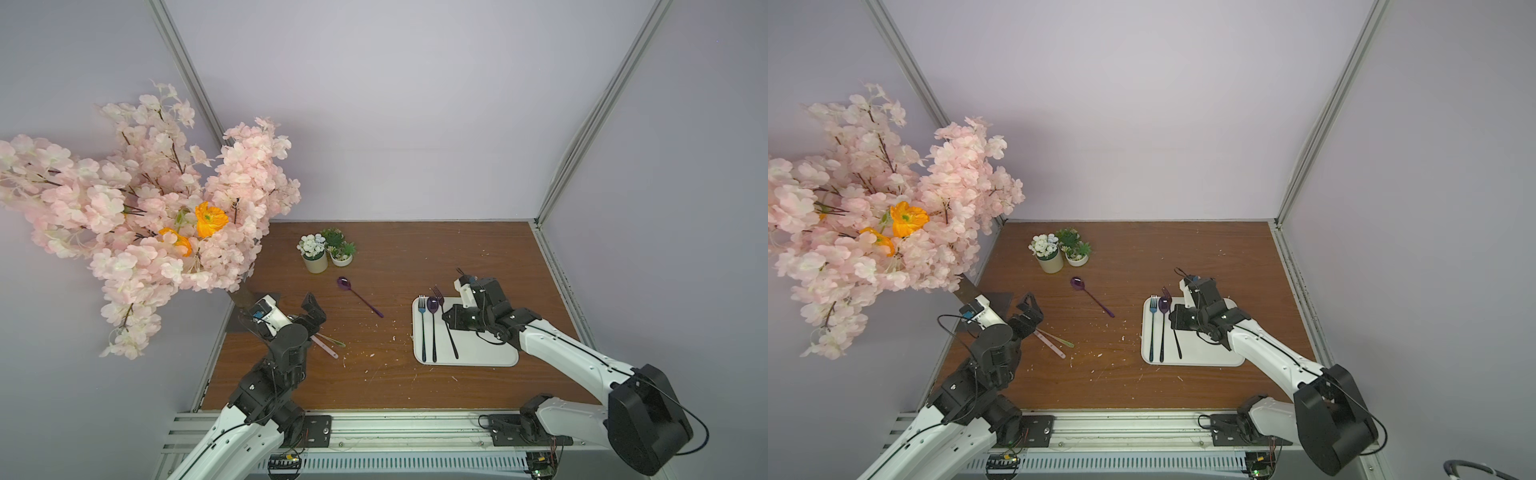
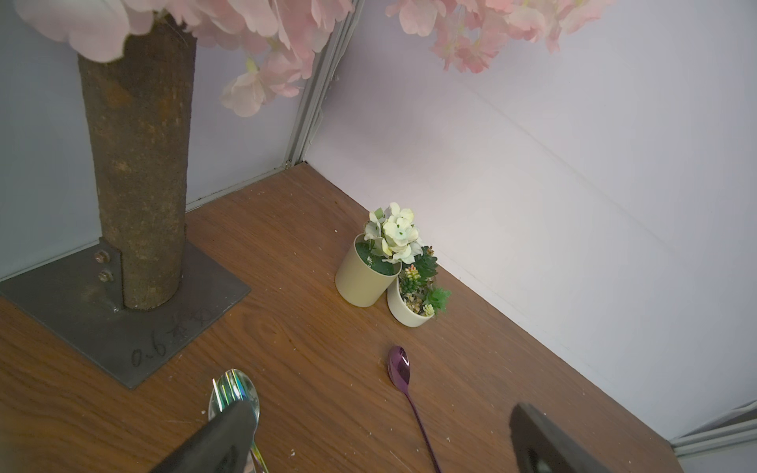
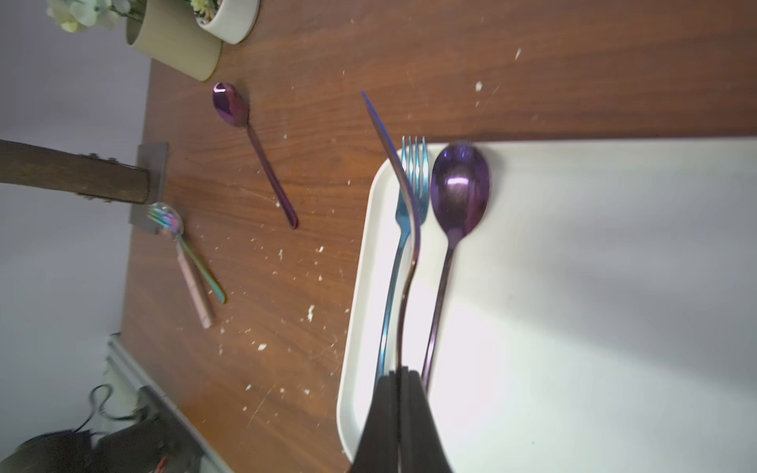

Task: Set the spoon and fork side by side
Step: Place the fork on the tray.

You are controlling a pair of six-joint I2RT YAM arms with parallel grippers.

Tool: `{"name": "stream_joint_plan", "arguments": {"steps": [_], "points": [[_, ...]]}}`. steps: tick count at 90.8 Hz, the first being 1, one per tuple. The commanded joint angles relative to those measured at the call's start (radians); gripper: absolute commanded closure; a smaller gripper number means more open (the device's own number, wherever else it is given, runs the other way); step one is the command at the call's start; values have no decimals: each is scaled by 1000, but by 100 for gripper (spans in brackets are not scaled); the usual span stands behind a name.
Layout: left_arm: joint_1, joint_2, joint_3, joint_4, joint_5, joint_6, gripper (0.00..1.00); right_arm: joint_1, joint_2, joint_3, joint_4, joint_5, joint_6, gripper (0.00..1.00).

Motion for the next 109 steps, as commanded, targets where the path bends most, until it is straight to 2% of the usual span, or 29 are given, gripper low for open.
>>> {"name": "stream_joint_plan", "arguments": {"steps": [1, 24, 54, 74, 109], "points": [[9, -3, -8, 24, 8, 21, 0, -57, -31, -63, 157, -213, 52, 100], [10, -10, -12, 11, 5, 18, 0, -170, 20, -176, 311, -308, 115, 100], [10, -7, -10, 9, 6, 19, 0, -254, 69, -245, 419, -312, 140, 100], [10, -7, -9, 1, 2, 18, 0, -271, 126, -247, 433, -302, 135, 100], [9, -4, -10, -2, 1, 15, 0, -299, 144, -279, 455, -292, 153, 100]]}}
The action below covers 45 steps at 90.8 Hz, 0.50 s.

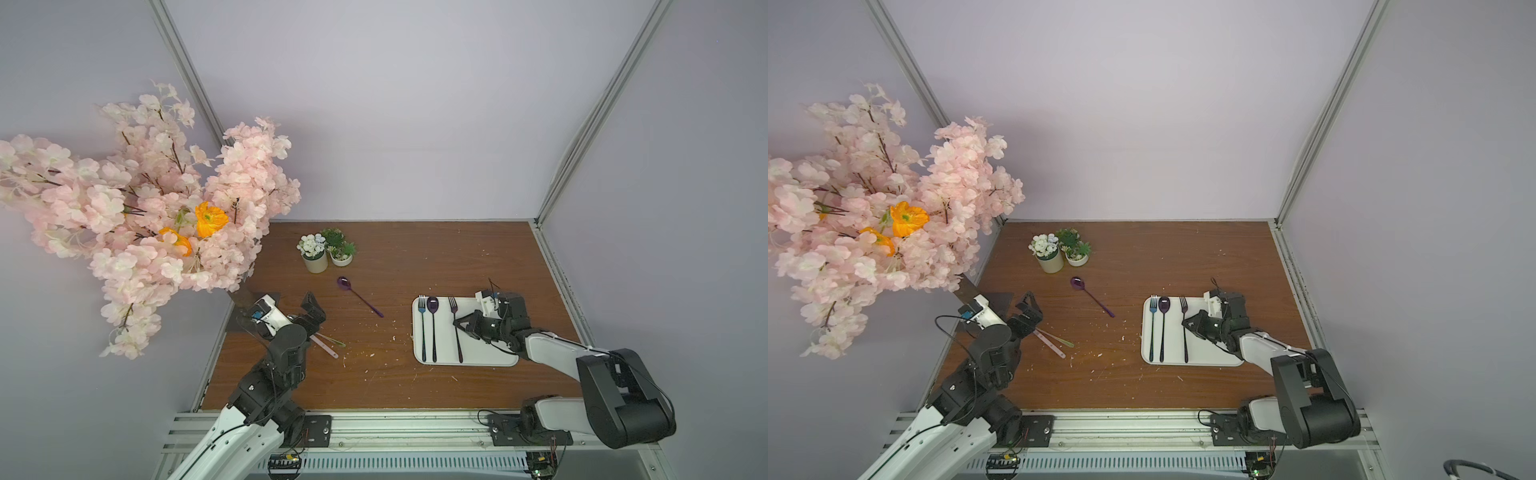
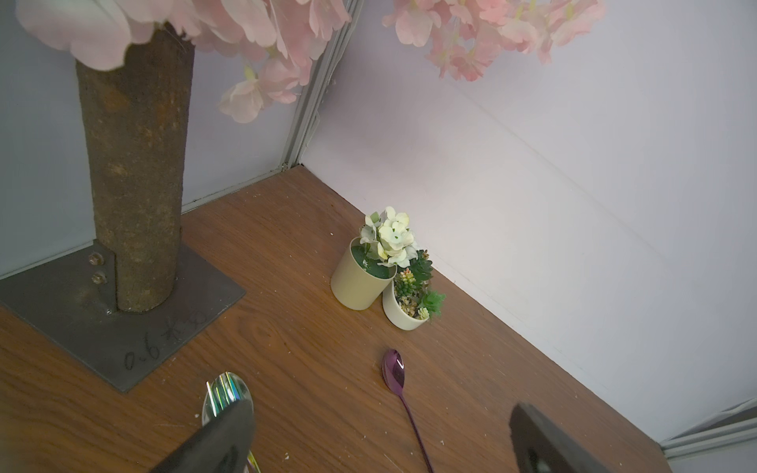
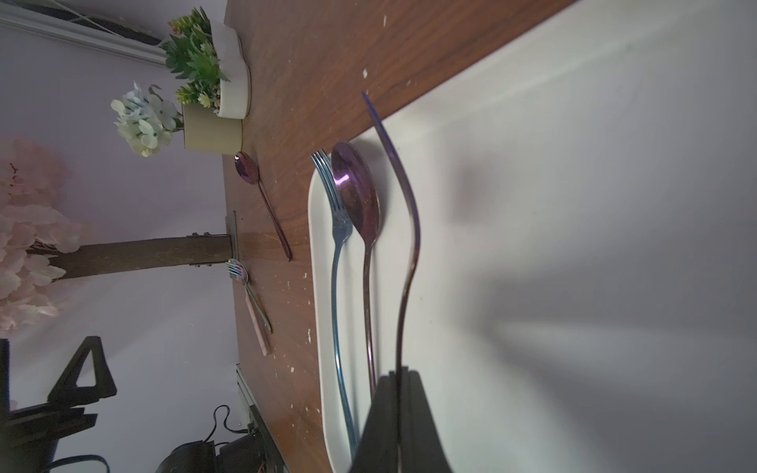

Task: Set the spoon and fork side by side
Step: Place the fork on the tray.

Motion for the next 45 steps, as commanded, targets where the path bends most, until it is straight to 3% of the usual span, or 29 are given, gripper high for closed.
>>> {"name": "stream_joint_plan", "arguments": {"steps": [1, 24, 45], "points": [[10, 2, -10, -9, 0, 13, 0, -7, 16, -23, 31, 0, 9, 100], [10, 1, -10, -11, 2, 15, 0, -7, 36, -17, 21, 24, 1, 100], [10, -3, -9, -11, 0, 15, 0, -7, 56, 4, -33, 57, -30, 90]]}}
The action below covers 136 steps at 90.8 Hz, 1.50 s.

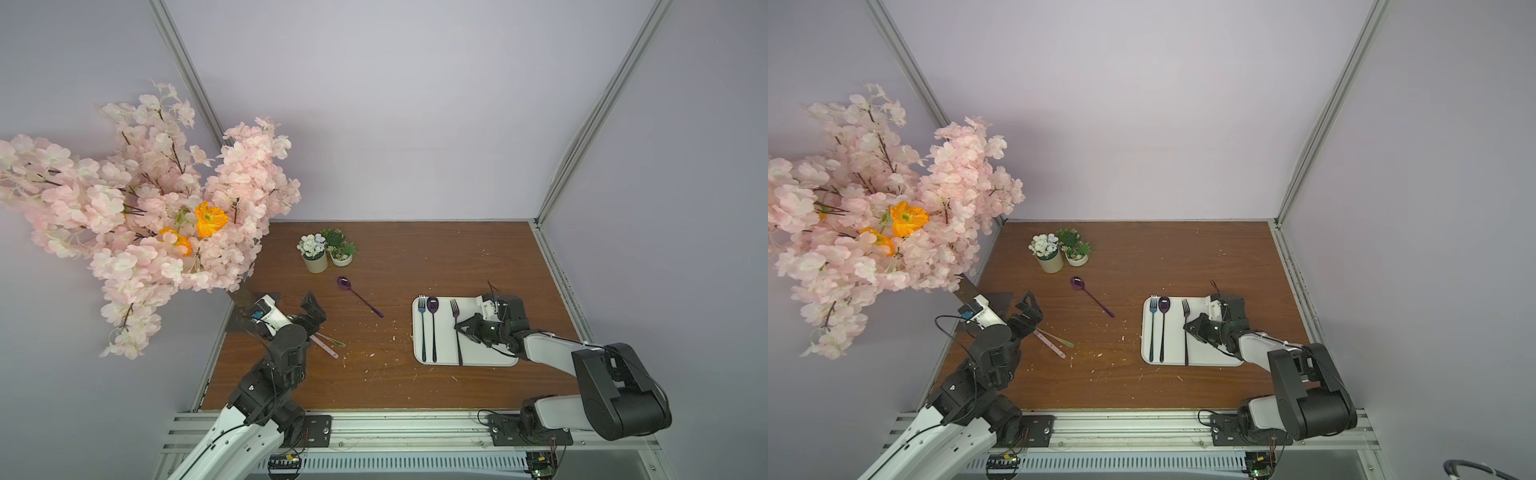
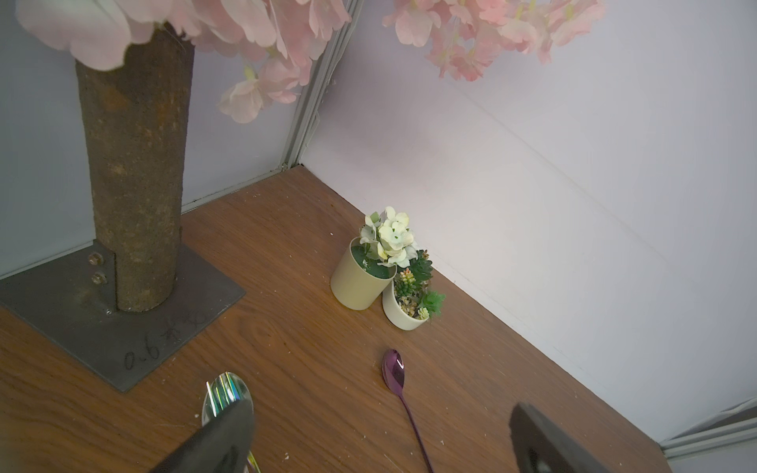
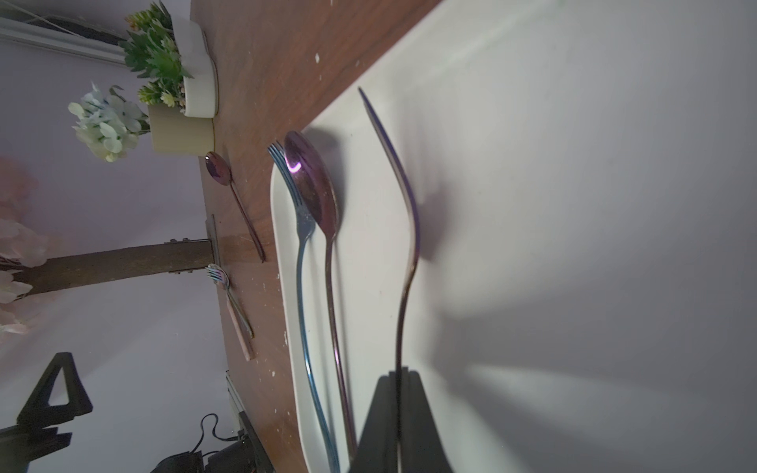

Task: Set the spoon and fork side by side
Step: Place the fork on the tray, then pick up the spoon from the center of the board.

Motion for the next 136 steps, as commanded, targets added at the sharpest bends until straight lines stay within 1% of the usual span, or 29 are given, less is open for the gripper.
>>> {"name": "stream_joint_plan", "arguments": {"steps": [1, 15, 33, 64, 77, 84, 89, 101, 112, 117, 125, 136], "points": [[10, -2, -9, -11, 0, 15, 0, -4, 16, 17, -29, 31, -22, 89], [10, -3, -8, -11, 0, 14, 0, -4, 26, 23, -33, 42, -25, 89], [10, -1, -9, -7, 0, 15, 0, -4, 19, 65, -89, 82, -64, 89], [9, -17, -9, -20, -6, 11, 0, -4, 66, 101, -86, 70, -78, 92], [10, -28, -9, -25, -12, 11, 0, -4, 66, 97, -79, 72, -69, 91], [10, -29, -9, -26, -14, 11, 0, -4, 43, 99, -90, 82, -73, 88], [10, -30, -9, -26, -15, 10, 0, -3, 18, 109, -113, 97, -81, 85], [10, -24, -2, -26, -18, 14, 0, 15, -64, 163, -221, 176, -134, 72], [10, -11, 18, -55, -49, 5, 0, 81, -107, 257, -326, 276, -219, 60], [10, -10, 31, -75, -80, -2, 0, 134, -86, 322, -372, 327, -274, 55], [10, -18, 56, -108, -111, -7, 0, 259, 5, 462, -454, 425, -373, 46], [9, -40, 89, -113, -121, 48, 0, 411, 176, 653, -501, 480, -489, 41]]}}
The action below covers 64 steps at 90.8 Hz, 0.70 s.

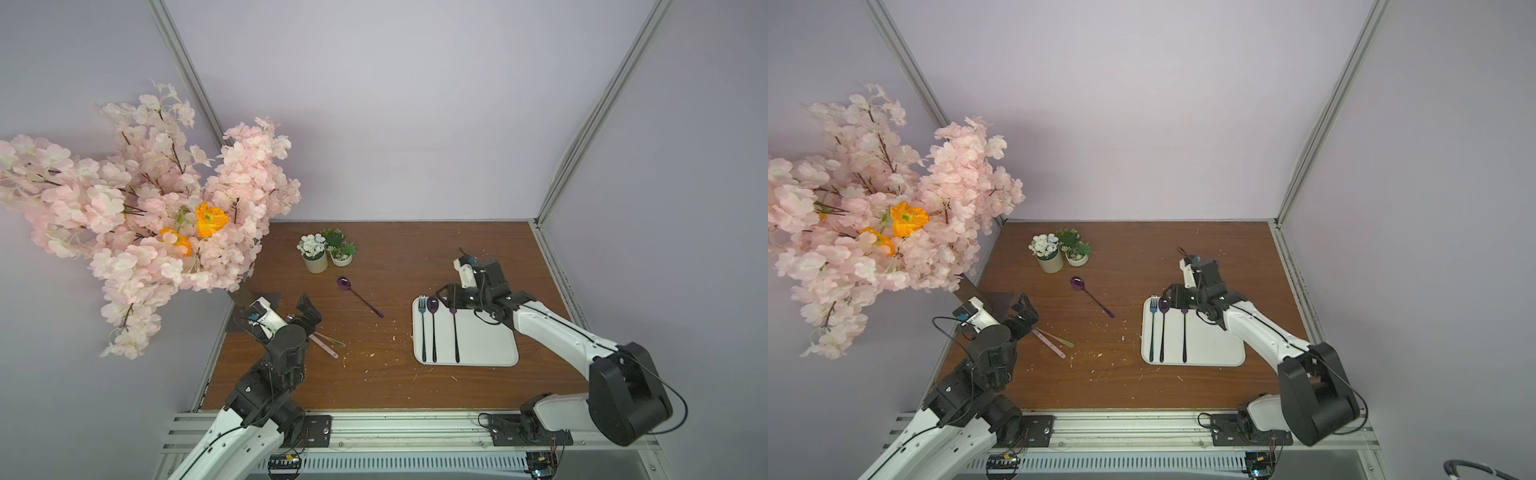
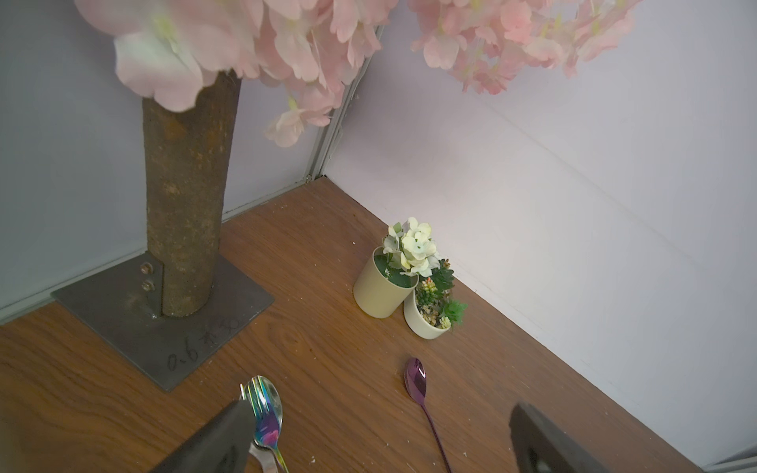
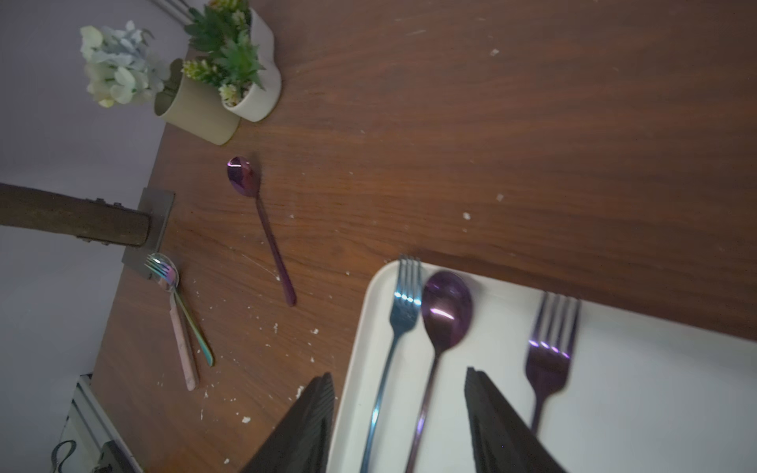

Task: Set the spoon and fork side by side
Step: Pick up the spoon from the center of the board.

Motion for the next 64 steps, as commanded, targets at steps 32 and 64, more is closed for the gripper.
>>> {"name": "stream_joint_plan", "arguments": {"steps": [32, 64], "points": [[10, -166, 59, -72, -117, 60, 0, 327, 683, 764, -262, 174, -425, 37], [9, -194, 49, -72, -111, 62, 0, 363, 1107, 1335, -478, 181, -468, 41]]}}
